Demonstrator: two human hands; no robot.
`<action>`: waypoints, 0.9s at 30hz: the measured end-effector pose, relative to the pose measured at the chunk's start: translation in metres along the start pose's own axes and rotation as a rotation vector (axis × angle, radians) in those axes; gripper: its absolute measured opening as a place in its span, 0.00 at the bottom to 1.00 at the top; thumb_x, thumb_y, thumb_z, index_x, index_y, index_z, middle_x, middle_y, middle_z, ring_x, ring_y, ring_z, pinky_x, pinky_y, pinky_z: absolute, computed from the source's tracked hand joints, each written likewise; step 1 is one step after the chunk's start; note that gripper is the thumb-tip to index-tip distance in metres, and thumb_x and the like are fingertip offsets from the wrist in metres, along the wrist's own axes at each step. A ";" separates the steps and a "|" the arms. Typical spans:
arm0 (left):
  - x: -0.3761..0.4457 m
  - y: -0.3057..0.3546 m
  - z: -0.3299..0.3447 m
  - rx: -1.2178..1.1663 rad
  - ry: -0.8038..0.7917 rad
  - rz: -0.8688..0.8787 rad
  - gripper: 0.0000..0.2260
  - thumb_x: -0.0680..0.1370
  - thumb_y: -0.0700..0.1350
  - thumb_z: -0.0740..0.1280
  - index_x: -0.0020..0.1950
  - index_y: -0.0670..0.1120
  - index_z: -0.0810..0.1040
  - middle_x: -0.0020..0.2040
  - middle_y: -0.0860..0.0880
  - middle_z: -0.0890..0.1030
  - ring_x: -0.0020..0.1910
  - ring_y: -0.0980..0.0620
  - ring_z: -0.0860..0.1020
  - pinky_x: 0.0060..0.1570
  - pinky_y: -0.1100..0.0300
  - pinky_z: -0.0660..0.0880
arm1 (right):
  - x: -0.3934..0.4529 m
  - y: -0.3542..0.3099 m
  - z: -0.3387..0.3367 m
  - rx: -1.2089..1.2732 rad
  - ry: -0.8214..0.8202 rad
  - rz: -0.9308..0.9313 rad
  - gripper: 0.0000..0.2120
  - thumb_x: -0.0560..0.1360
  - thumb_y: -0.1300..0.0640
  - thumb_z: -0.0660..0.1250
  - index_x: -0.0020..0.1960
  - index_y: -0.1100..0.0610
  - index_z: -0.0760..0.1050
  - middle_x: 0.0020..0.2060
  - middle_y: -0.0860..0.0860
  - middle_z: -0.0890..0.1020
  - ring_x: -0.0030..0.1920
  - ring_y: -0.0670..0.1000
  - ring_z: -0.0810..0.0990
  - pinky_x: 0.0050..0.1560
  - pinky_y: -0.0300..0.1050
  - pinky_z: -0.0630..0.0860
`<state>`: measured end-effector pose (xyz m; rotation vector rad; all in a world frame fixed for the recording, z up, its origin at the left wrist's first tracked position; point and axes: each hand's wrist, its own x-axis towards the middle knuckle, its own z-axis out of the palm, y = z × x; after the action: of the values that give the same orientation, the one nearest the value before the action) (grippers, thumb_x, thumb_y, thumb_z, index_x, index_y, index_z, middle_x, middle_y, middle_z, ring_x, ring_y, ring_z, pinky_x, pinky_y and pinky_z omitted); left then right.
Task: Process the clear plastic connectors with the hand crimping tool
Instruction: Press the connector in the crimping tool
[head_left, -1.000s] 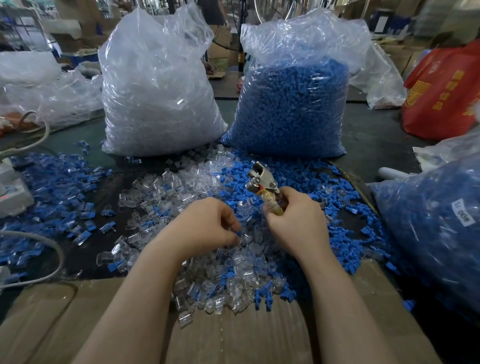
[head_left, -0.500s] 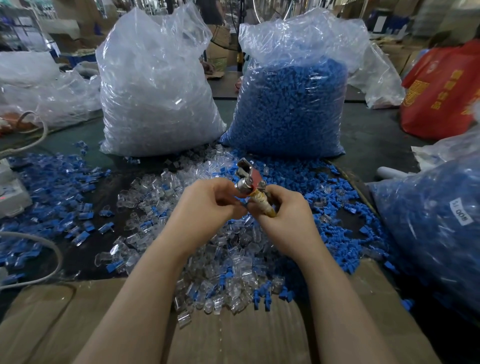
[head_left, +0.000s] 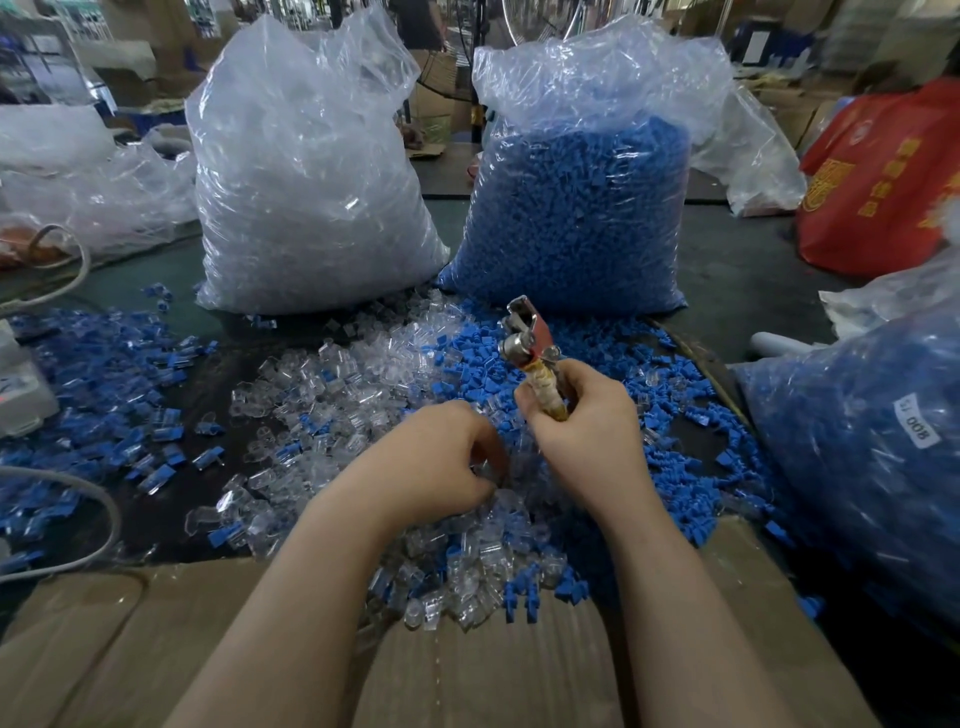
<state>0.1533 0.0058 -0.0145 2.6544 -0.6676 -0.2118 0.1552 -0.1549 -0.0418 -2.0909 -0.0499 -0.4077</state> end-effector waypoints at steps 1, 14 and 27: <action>0.001 0.000 0.001 0.011 0.005 0.002 0.06 0.74 0.45 0.71 0.49 0.55 0.83 0.42 0.60 0.72 0.41 0.61 0.72 0.37 0.77 0.65 | 0.000 0.000 0.000 -0.005 -0.002 -0.004 0.11 0.75 0.51 0.70 0.36 0.49 0.71 0.27 0.45 0.73 0.30 0.49 0.71 0.35 0.52 0.70; -0.003 -0.004 -0.001 -0.686 0.295 -0.196 0.07 0.76 0.42 0.72 0.50 0.55 0.81 0.42 0.55 0.83 0.40 0.59 0.80 0.41 0.68 0.78 | 0.001 -0.002 0.004 0.085 0.043 0.022 0.13 0.76 0.49 0.70 0.36 0.48 0.69 0.27 0.36 0.74 0.28 0.40 0.70 0.29 0.34 0.64; -0.001 -0.006 -0.008 -1.709 0.292 -0.258 0.15 0.69 0.37 0.70 0.55 0.40 0.79 0.47 0.44 0.86 0.41 0.54 0.85 0.40 0.64 0.81 | -0.002 -0.014 0.002 0.337 0.023 -0.001 0.10 0.78 0.57 0.69 0.44 0.63 0.76 0.39 0.66 0.78 0.37 0.61 0.74 0.39 0.52 0.73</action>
<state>0.1569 0.0137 -0.0096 1.0415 0.0768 -0.2684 0.1513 -0.1455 -0.0320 -1.7539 -0.0994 -0.3946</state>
